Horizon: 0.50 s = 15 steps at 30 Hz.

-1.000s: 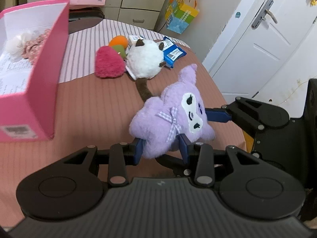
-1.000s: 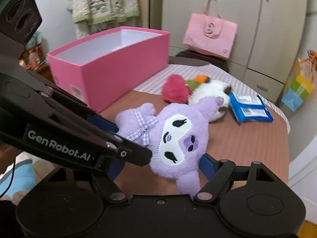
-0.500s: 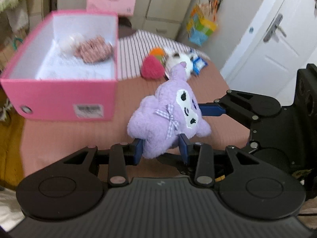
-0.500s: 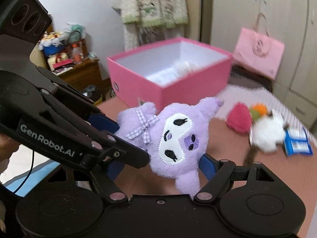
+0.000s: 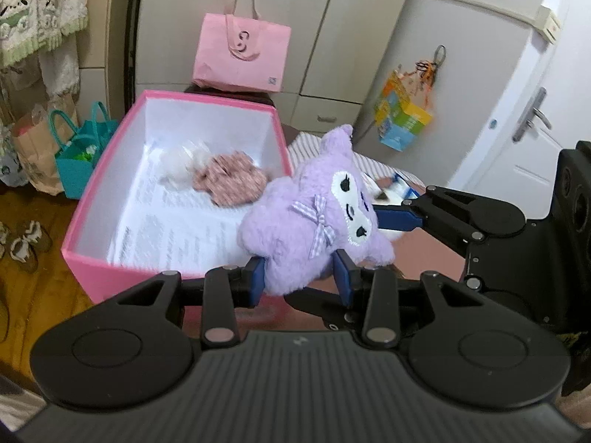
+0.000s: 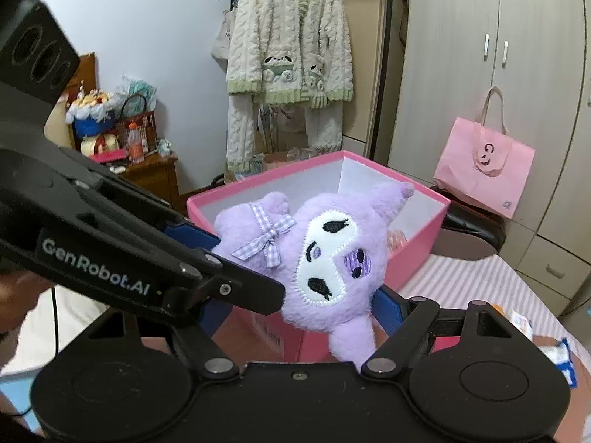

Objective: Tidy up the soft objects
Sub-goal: 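Lift the purple plush doll with the left tool and carry it over the box, then open the left tool to drop the purple doll into the box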

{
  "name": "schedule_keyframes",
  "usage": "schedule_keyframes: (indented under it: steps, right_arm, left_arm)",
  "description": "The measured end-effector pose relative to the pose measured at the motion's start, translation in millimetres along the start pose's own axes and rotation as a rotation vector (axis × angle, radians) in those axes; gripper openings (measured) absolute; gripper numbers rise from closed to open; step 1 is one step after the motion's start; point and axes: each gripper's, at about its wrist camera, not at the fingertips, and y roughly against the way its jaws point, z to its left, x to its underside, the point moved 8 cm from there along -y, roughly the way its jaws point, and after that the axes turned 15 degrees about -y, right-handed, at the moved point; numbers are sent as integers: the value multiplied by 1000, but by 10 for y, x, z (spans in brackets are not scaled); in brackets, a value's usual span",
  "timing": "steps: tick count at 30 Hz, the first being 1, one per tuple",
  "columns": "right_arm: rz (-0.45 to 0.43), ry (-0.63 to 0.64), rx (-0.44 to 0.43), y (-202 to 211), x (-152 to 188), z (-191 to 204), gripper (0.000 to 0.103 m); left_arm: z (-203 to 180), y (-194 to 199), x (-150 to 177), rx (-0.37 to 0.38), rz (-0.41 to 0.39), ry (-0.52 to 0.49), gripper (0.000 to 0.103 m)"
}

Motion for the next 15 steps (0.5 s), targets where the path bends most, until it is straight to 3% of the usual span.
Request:
schedule_keyframes:
  steps: [6,15]
  right_arm:
    - [2,-18,-10,-406,-287,-77,84]
    - [75,-6,6,-991,-420,-211,84]
  left_arm:
    - [378,-252,-185,-19,14,28,37]
    - [841,-711,-183,-18,56,131,37]
